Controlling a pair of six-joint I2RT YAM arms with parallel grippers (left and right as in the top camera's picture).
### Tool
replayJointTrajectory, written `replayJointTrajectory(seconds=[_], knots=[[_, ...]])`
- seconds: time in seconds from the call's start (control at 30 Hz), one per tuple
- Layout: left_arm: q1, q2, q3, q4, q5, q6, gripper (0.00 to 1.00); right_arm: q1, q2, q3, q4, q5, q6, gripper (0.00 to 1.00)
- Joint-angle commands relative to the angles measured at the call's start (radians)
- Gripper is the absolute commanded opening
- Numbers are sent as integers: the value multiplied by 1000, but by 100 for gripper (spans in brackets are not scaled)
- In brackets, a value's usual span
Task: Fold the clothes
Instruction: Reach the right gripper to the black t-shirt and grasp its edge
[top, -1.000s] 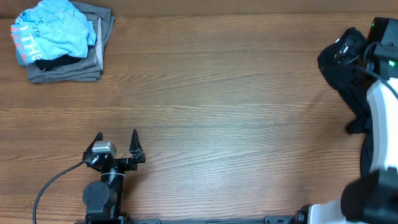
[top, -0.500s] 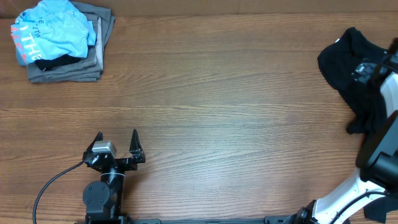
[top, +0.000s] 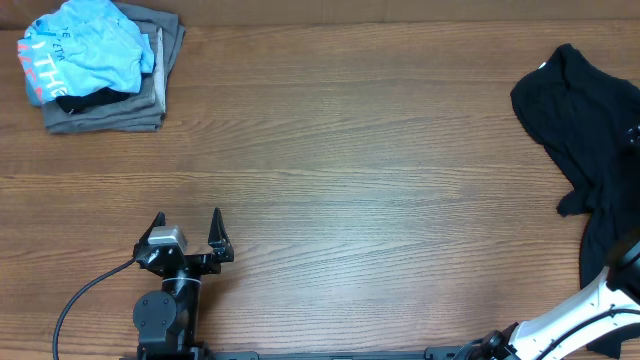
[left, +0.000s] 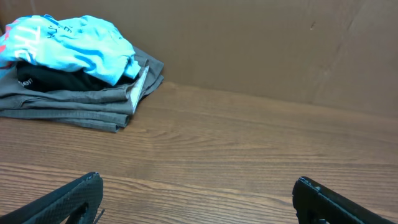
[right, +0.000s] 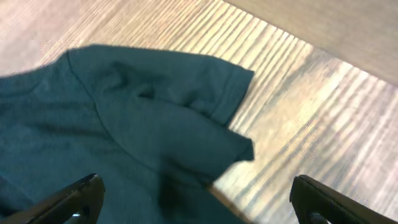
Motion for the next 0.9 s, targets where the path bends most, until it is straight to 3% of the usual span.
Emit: replayJointTrajectory(seconds=[0.0,0.57,0.87], knots=[[-4,-9,-3,-2,1,23,100,-6,44,30,38,-51,40,100],[-4,-9,-3,-2,0,23,100,-15,150,30,111,-23,42,96],[-4,-9,-3,-2,1,23,100,-15,169,30,121,-23,42,80]])
